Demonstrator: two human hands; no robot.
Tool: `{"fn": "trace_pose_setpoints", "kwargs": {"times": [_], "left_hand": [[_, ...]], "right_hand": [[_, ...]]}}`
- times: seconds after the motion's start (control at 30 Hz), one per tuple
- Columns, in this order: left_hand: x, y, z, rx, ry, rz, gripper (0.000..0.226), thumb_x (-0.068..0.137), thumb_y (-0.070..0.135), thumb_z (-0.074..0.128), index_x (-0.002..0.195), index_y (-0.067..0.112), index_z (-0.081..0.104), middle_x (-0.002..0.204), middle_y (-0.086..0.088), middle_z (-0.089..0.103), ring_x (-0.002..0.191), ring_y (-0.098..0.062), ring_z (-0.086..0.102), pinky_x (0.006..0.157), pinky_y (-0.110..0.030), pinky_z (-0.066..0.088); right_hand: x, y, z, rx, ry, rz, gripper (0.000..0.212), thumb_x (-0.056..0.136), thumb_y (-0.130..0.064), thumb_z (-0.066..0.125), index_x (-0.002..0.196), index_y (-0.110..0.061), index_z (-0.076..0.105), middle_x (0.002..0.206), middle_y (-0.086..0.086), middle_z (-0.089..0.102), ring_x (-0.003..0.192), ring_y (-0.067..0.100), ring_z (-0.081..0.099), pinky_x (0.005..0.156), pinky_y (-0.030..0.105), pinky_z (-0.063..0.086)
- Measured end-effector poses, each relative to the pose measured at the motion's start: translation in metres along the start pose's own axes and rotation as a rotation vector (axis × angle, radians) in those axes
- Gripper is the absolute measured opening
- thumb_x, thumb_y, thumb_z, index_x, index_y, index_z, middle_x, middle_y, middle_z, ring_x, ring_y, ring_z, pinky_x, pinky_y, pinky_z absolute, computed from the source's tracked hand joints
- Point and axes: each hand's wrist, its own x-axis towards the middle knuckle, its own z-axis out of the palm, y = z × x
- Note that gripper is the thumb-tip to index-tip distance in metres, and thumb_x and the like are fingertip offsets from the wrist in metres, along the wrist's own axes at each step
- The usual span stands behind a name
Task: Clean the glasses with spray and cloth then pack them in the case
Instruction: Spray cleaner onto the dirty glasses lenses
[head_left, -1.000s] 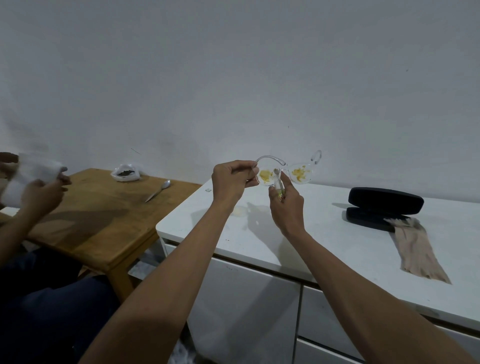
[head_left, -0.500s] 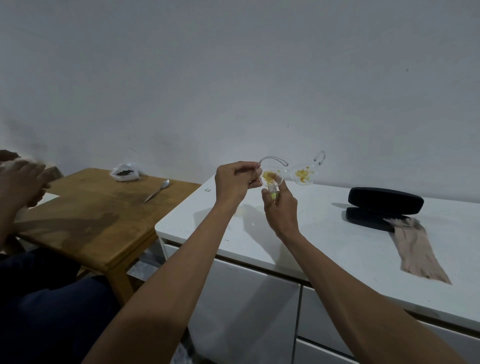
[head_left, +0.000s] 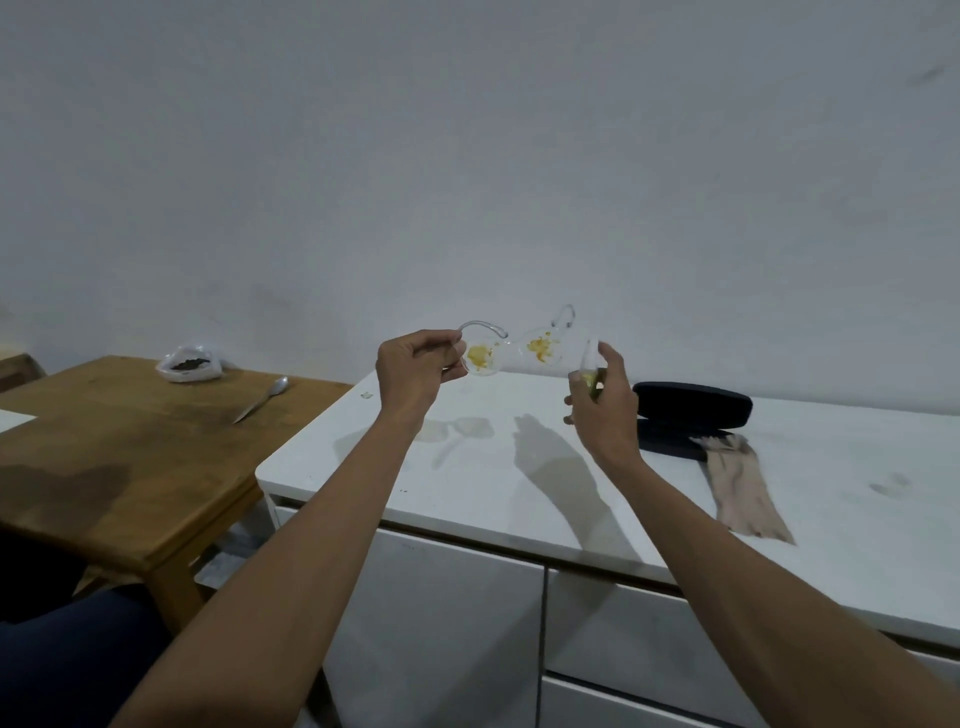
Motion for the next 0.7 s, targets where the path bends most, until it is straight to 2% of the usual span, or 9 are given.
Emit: {"fn": "trace_pose_setpoints", "kwargs": {"times": [0.1, 0.17, 0.23, 0.3, 0.37, 0.43, 0.53, 0.63, 0.7], "left_hand": [[-0.005, -0.002, 0.011, -0.009, -0.013, 0.001, 0.012, 0.081, -0.009, 0.077, 0.092, -0.003, 0.078, 0.083, -0.010, 0.077, 0.075, -0.025, 0.071, 0.071, -0.032, 0.064], [-0.009, -0.005, 0.023, -0.014, -0.031, -0.002, 0.012, 0.081, -0.007, 0.078, 0.092, -0.002, 0.078, 0.084, -0.011, 0.076, 0.076, -0.025, 0.071, 0.072, -0.032, 0.064], [-0.014, -0.010, 0.036, -0.017, -0.045, -0.010, 0.012, 0.081, -0.006, 0.079, 0.092, -0.002, 0.078, 0.084, -0.010, 0.077, 0.077, -0.026, 0.072, 0.073, -0.033, 0.064], [-0.020, -0.015, 0.050, -0.022, -0.060, -0.026, 0.013, 0.081, -0.006, 0.079, 0.093, -0.002, 0.078, 0.084, -0.008, 0.077, 0.078, -0.026, 0.073, 0.074, -0.034, 0.064], [-0.025, -0.021, 0.064, -0.025, -0.088, -0.042, 0.014, 0.081, -0.006, 0.079, 0.094, -0.003, 0.077, 0.085, -0.009, 0.077, 0.078, -0.025, 0.073, 0.076, -0.035, 0.065], [-0.031, -0.028, 0.078, -0.035, -0.118, -0.055, 0.015, 0.081, -0.005, 0.080, 0.096, -0.004, 0.077, 0.087, -0.011, 0.077, 0.078, -0.026, 0.073, 0.077, -0.037, 0.064], [-0.040, -0.036, 0.099, -0.048, -0.142, -0.073, 0.018, 0.081, -0.005, 0.080, 0.098, -0.006, 0.076, 0.088, -0.012, 0.076, 0.077, -0.026, 0.073, 0.076, -0.035, 0.064], [-0.051, -0.043, 0.116, -0.051, -0.165, -0.095, 0.018, 0.081, -0.005, 0.080, 0.098, -0.005, 0.076, 0.085, -0.010, 0.077, 0.074, -0.023, 0.073, 0.076, -0.034, 0.064], [-0.056, -0.047, 0.125, -0.047, -0.181, -0.107, 0.016, 0.080, -0.005, 0.080, 0.096, -0.003, 0.077, 0.085, -0.009, 0.077, 0.074, -0.023, 0.073, 0.076, -0.035, 0.064]], "right_hand": [[0.010, -0.001, -0.036, -0.037, 0.108, 0.003, 0.027, 0.095, -0.022, 0.065, 0.122, -0.017, 0.059, 0.094, 0.000, 0.069, 0.083, 0.028, 0.067, 0.082, 0.053, 0.058], [0.013, -0.002, -0.066, -0.032, 0.173, 0.006, 0.028, 0.092, -0.022, 0.069, 0.118, -0.017, 0.061, 0.098, 0.000, 0.073, 0.083, 0.024, 0.069, 0.083, 0.044, 0.061], [0.013, -0.004, -0.099, -0.054, 0.224, 0.001, 0.032, 0.092, -0.020, 0.071, 0.122, -0.015, 0.061, 0.100, 0.001, 0.073, 0.083, 0.021, 0.069, 0.078, 0.025, 0.060], [0.011, -0.005, -0.134, -0.062, 0.277, 0.004, 0.034, 0.091, -0.019, 0.073, 0.123, -0.017, 0.062, 0.100, 0.002, 0.072, 0.084, 0.022, 0.071, 0.070, 0.018, 0.059], [0.007, -0.004, -0.168, -0.063, 0.341, 0.009, 0.035, 0.090, -0.018, 0.074, 0.123, -0.018, 0.064, 0.099, 0.004, 0.072, 0.083, 0.023, 0.072, 0.059, 0.007, 0.050], [0.001, -0.002, -0.200, -0.070, 0.398, 0.027, 0.036, 0.090, -0.017, 0.074, 0.124, -0.017, 0.065, 0.099, 0.005, 0.071, 0.082, 0.022, 0.070, 0.054, 0.003, 0.046], [-0.010, 0.006, -0.238, -0.123, 0.470, 0.072, 0.034, 0.091, -0.017, 0.074, 0.124, -0.019, 0.066, 0.099, 0.004, 0.070, 0.079, 0.017, 0.068, 0.055, 0.007, 0.046], [-0.023, 0.017, -0.266, -0.159, 0.535, 0.124, 0.034, 0.091, -0.015, 0.074, 0.124, -0.018, 0.066, 0.098, 0.004, 0.070, 0.069, 0.008, 0.066, 0.066, 0.025, 0.056], [-0.031, 0.027, -0.279, -0.187, 0.552, 0.156, 0.034, 0.090, -0.014, 0.074, 0.123, -0.018, 0.067, 0.096, 0.004, 0.072, 0.067, 0.007, 0.066, 0.075, 0.036, 0.061]]}}
